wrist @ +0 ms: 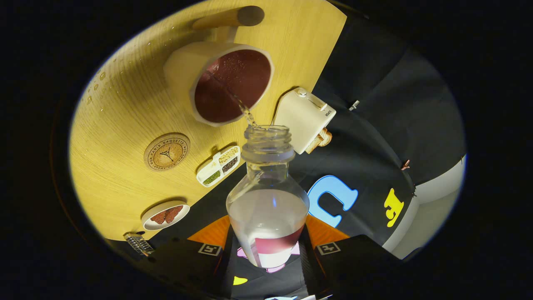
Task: Take the bottle from table, then pour the juice into the cup, finally place the bottle on the coaster
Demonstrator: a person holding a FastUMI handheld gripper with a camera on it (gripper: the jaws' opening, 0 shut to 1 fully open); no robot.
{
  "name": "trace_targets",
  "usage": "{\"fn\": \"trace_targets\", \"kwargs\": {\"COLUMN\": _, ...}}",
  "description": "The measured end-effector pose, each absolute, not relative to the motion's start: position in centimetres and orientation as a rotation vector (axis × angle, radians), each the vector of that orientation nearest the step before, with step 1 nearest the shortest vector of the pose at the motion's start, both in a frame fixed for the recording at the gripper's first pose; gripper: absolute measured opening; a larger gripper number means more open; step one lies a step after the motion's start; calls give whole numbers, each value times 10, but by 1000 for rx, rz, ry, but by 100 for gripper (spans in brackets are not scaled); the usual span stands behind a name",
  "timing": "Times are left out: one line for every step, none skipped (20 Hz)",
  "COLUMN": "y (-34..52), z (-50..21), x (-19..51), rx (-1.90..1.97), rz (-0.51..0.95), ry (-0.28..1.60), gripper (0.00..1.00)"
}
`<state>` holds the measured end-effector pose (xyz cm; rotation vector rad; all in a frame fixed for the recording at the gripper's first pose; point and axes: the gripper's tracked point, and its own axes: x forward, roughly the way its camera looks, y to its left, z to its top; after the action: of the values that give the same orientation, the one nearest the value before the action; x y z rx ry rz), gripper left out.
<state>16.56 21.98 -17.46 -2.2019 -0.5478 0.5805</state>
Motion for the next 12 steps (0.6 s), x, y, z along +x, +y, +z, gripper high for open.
{"fn": "trace_targets", "kwargs": {"y": 219, "z": -175, "x": 165, "rx": -2215, "rz": 583, "ry": -556, "gripper": 67}}
{"fn": "trace_targets", "kwargs": {"y": 218, "z": -175, "x": 165, "rx": -2224, "rz": 584, "ry": -561, "gripper": 67}}
{"fn": "trace_targets", "kwargs": {"y": 217, "z": -175, "x": 166, "rx": -2230, "rz": 581, "ry": -565, "gripper": 67}}
{"fn": "trace_targets", "kwargs": {"y": 216, "z": -174, "x": 167, "rx": -2234, "rz": 577, "ry": -566, "gripper": 67}}
{"fn": "trace_targets", "kwargs": {"y": 216, "z": -174, "x": 169, "rx": -2237, "rz": 571, "ry": -567, "gripper": 67}}
{"fn": "trace_targets", "kwargs": {"y": 217, "z": -172, "x": 170, "rx": -2238, "rz": 568, "ry": -572, "gripper": 67}}
{"fn": "trace_targets", "kwargs": {"y": 219, "z": -171, "x": 171, "rx": -2241, "rz": 569, "ry": -580, "gripper": 67}}
{"fn": "trace_targets", "kwargs": {"y": 221, "z": -169, "x": 171, "rx": -2245, "rz": 568, "ry": -595, "gripper": 67}}
{"fn": "trace_targets", "kwargs": {"y": 224, "z": -167, "x": 172, "rx": -2246, "rz": 570, "ry": -611, "gripper": 67}}
{"fn": "trace_targets", "kwargs": {"y": 225, "z": -165, "x": 172, "rx": -2252, "rz": 568, "ry": -627, "gripper": 67}}
{"fn": "trace_targets", "kwargs": {"y": 227, "z": -165, "x": 173, "rx": -2263, "rz": 569, "ry": -639, "gripper": 67}}
{"fn": "trace_targets", "kwargs": {"y": 228, "z": -164, "x": 175, "rx": -2277, "rz": 565, "ry": -653, "gripper": 67}}
